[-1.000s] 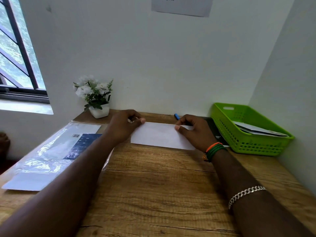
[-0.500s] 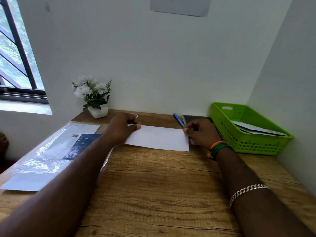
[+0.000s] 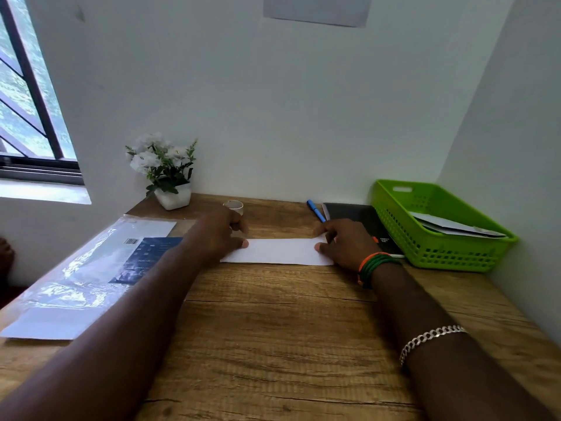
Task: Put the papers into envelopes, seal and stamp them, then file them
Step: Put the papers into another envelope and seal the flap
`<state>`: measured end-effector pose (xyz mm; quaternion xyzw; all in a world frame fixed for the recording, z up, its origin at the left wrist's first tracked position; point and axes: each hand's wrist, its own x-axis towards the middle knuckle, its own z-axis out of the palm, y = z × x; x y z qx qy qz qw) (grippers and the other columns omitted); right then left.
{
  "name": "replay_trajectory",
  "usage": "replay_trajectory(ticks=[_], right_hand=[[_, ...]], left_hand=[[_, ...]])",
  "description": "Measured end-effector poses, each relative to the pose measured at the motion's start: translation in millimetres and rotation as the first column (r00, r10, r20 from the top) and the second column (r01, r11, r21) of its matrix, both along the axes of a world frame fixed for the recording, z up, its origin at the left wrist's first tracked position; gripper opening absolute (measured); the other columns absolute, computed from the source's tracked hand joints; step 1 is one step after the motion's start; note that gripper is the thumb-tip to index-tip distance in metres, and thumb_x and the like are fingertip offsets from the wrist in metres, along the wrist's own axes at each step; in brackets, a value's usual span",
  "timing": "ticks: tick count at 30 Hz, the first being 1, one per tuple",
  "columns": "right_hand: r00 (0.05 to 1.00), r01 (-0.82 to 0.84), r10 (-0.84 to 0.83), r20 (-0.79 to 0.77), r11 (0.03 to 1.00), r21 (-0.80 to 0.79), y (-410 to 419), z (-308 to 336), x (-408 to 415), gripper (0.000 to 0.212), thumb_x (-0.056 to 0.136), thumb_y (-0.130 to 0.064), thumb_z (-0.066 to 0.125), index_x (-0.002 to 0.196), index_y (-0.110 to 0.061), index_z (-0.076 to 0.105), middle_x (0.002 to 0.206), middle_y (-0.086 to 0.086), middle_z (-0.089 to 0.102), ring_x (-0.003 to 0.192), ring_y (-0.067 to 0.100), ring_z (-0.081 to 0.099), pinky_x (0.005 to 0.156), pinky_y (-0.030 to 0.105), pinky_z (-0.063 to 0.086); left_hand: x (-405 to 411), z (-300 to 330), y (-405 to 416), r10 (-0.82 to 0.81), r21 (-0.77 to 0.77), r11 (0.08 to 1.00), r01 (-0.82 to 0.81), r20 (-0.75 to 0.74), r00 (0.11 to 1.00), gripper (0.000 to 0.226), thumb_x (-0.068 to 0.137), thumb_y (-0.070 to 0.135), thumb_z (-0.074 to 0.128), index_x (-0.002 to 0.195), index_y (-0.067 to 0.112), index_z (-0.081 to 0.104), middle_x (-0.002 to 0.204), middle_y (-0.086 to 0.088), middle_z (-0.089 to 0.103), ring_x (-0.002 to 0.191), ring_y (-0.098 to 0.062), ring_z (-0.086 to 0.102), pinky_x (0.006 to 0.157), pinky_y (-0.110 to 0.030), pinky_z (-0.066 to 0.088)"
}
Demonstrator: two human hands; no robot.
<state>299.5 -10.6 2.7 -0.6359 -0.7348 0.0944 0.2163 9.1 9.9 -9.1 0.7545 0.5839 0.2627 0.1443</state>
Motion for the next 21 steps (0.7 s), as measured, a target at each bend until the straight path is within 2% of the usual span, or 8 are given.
replay_trajectory(ticks=[2, 5, 7, 10, 14, 16, 18, 21], right_hand=[[0.995, -0.019, 0.019, 0.101, 1.0, 0.0, 1.0, -2.5, -1.7, 0.025, 0.087, -0.033, 0.073, 0.112, -0.032, 0.072, 0.116, 0.002, 0.057, 0.104, 0.016, 0.059, 0.095, 0.032, 0.049], [0.981, -0.04, 0.04, 0.191, 0.999, -0.002, -0.6, 0.0, -3.7, 0.021, 0.089, -0.035, 0.07, 0.109, -0.031, 0.075, 0.123, 0.003, 0.054, 0.112, 0.018, 0.058, 0.101, 0.035, 0.047], [0.97, -0.013, 0.012, 0.242, 1.0, 0.004, -3.0, 3.4, -9.0, 0.021, 0.09, -0.035, 0.067, 0.107, -0.03, 0.076, 0.122, -0.001, 0.064, 0.111, 0.018, 0.061, 0.098, 0.035, 0.051], [0.912, 0.075, -0.091, 0.399, 0.996, 0.057, -9.4, 8.2, -25.5, 0.024, 0.092, -0.034, 0.059, 0.109, -0.027, 0.075, 0.114, 0.001, 0.068, 0.105, 0.022, 0.063, 0.083, 0.034, 0.055], [0.827, 0.144, -0.159, 0.539, 0.987, 0.07, -20.6, 7.5, -48.1, 0.031, 0.093, -0.024, 0.056, 0.121, -0.016, 0.065, 0.117, 0.007, 0.065, 0.111, 0.025, 0.058, 0.083, 0.041, 0.054], [0.804, 0.169, -0.176, 0.568, 0.983, 0.065, -29.3, 8.7, -55.2, 0.032, 0.094, -0.023, 0.055, 0.124, -0.014, 0.062, 0.119, 0.008, 0.064, 0.113, 0.026, 0.057, 0.087, 0.043, 0.055], [0.81, 0.175, -0.173, 0.56, 0.983, 0.051, -39.0, 10.4, -57.8, 0.033, 0.093, -0.024, 0.054, 0.124, -0.016, 0.062, 0.124, 0.009, 0.061, 0.114, 0.029, 0.057, 0.09, 0.045, 0.055], [0.898, 0.094, -0.137, 0.417, 0.988, 0.123, -54.3, 10.6, -69.4, 0.032, 0.092, -0.025, 0.054, 0.123, -0.021, 0.062, 0.133, 0.008, 0.054, 0.12, 0.032, 0.055, 0.094, 0.046, 0.053]], left_hand=[[2.6, 0.4, -2.9, -0.001, -0.003, 1.0, 0.001, -0.036, 0.999, 0.014, 0.083, 0.024, 0.082, 0.086, 0.033, 0.073, 0.097, 0.017, 0.065, 0.093, -0.002, 0.057, 0.077, -0.03, 0.048], [6.6, 3.0, -6.2, -0.011, -0.02, 1.0, 0.01, -0.044, 0.999, 0.016, 0.086, 0.017, 0.08, 0.081, 0.031, 0.073, 0.088, 0.016, 0.069, 0.088, -0.002, 0.061, 0.08, -0.028, 0.051], [9.3, 5.8, -7.2, 0.01, -0.026, 1.0, -0.011, -0.057, 0.998, 0.016, 0.086, 0.016, 0.08, 0.081, 0.029, 0.073, 0.085, 0.015, 0.069, 0.086, -0.001, 0.062, 0.08, -0.026, 0.05], [16.8, 9.4, -11.8, 0.071, 0.009, 0.997, -0.07, -0.129, 0.989, 0.009, 0.088, 0.017, 0.077, 0.086, 0.026, 0.075, 0.088, 0.011, 0.071, 0.087, -0.006, 0.064, 0.078, -0.027, 0.05], [21.1, 11.7, -31.2, 0.077, 0.026, 0.997, -0.073, -0.225, 0.971, 0.007, 0.092, 0.025, 0.071, 0.098, 0.026, 0.074, 0.101, 0.003, 0.073, 0.091, -0.011, 0.065, 0.085, -0.036, 0.057], [12.5, 16.5, -47.3, -0.009, -0.039, 0.999, 0.001, -0.213, 0.977, 0.019, 0.093, 0.034, 0.07, 0.111, 0.027, 0.072, 0.112, 0.012, 0.068, 0.101, -0.008, 0.061, 0.091, -0.035, 0.054], [-7.8, 20.4, -68.1, -0.068, -0.094, 0.994, 0.057, -0.115, 0.991, 0.028, 0.091, 0.041, 0.072, 0.118, 0.032, 0.07, 0.116, 0.018, 0.057, 0.109, -0.005, 0.052, 0.096, -0.033, 0.046], [-76.2, 12.5, -106.0, 0.033, 0.04, 0.999, -0.032, -0.01, 0.999, 0.036, 0.086, 0.05, 0.075, 0.119, 0.036, 0.07, 0.122, 0.016, 0.064, 0.112, -0.006, 0.059, 0.099, -0.032, 0.049]])
